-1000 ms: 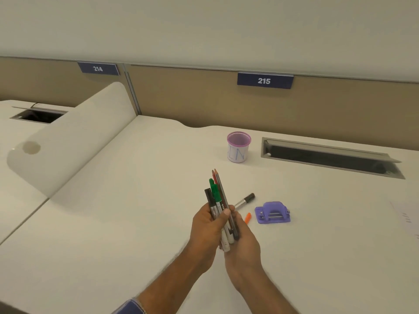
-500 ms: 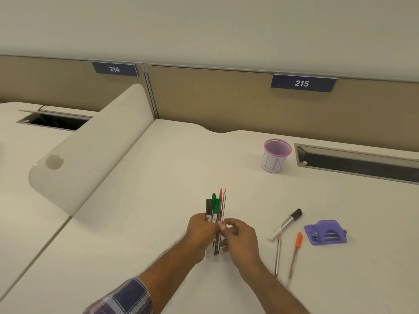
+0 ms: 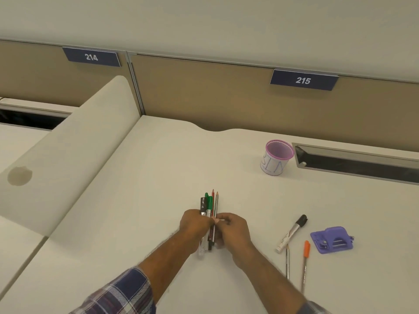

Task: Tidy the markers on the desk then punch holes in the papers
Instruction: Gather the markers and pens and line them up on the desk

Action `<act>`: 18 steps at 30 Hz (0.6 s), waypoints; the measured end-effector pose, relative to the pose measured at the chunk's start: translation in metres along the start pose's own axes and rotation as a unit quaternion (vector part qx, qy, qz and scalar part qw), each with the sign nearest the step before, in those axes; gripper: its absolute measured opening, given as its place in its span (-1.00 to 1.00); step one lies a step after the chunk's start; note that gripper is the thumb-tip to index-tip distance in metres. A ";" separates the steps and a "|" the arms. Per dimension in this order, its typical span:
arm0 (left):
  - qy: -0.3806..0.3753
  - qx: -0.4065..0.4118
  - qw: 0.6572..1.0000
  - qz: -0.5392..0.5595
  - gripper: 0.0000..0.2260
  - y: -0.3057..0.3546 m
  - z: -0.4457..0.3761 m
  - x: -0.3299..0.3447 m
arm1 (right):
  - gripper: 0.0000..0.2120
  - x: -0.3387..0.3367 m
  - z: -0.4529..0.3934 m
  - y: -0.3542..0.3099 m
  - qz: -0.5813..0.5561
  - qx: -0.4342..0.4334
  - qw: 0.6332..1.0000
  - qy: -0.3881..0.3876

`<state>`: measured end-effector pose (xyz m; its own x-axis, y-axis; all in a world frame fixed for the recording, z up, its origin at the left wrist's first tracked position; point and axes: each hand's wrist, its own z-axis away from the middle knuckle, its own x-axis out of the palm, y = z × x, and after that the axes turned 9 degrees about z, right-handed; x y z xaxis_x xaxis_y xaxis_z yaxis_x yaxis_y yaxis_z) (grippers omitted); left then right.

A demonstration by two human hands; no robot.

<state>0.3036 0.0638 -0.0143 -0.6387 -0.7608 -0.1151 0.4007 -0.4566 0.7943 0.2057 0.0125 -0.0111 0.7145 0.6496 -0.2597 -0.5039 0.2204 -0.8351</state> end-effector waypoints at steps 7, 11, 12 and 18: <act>0.065 0.052 0.993 -0.087 -0.85 0.006 -0.015 -0.002 | -0.71 0.006 -0.018 0.007 0.129 -0.039 0.986 0.094; 0.081 0.081 0.987 -0.117 -0.85 0.004 -0.023 -0.011 | -0.73 0.010 -0.016 0.006 0.177 -0.057 0.978 0.096; 0.086 0.089 0.984 -0.125 -0.85 0.004 -0.024 -0.014 | -0.73 0.012 -0.016 0.005 0.190 -0.061 0.975 0.100; 0.080 0.159 0.967 -0.181 -0.81 0.004 -0.029 -0.024 | -0.68 0.015 -0.017 0.010 0.222 -0.047 0.961 0.160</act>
<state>0.3395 0.0675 -0.0257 -0.5794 -0.6509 -0.4904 -0.0677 -0.5612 0.8249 0.2193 0.0123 -0.0313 0.5596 0.4042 -0.7235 -0.7583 -0.1026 -0.6438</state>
